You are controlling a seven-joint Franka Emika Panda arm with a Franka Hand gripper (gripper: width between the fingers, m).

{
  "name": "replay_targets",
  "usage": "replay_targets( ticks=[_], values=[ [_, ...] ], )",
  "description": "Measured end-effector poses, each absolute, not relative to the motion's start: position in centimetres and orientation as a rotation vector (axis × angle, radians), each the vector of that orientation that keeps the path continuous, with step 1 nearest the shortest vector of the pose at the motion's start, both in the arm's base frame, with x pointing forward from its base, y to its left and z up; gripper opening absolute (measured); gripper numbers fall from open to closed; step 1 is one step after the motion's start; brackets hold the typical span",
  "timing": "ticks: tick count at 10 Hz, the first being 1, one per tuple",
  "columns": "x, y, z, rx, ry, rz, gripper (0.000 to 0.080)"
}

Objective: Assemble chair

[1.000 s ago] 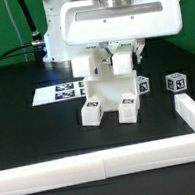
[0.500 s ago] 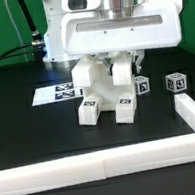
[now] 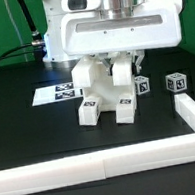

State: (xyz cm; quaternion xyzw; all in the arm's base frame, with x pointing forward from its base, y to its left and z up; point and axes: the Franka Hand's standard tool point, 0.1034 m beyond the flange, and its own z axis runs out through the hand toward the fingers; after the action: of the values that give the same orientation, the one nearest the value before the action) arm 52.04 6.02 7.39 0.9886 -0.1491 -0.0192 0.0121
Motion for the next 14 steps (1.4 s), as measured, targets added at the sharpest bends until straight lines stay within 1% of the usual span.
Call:
replay_targets(
  ticks=[4,5,6,7,12,14],
  values=[
    [52.06,5.94,7.37,3.083,-0.455,-0.060,0.0289],
    [52.05,5.94,7.34,3.083,-0.455,-0.061,0.0388],
    [52.04,5.94,7.33,3.083,-0.455,-0.062,0.0568],
    [52.04,5.94,7.31,3.083,-0.455,-0.062,0.0630],
    [52.01,5.93,7.29,3.083,-0.455,-0.063,0.0649],
    [52.29,5.94,8.18,3.087,-0.453,-0.074,0.0649]
  ],
)
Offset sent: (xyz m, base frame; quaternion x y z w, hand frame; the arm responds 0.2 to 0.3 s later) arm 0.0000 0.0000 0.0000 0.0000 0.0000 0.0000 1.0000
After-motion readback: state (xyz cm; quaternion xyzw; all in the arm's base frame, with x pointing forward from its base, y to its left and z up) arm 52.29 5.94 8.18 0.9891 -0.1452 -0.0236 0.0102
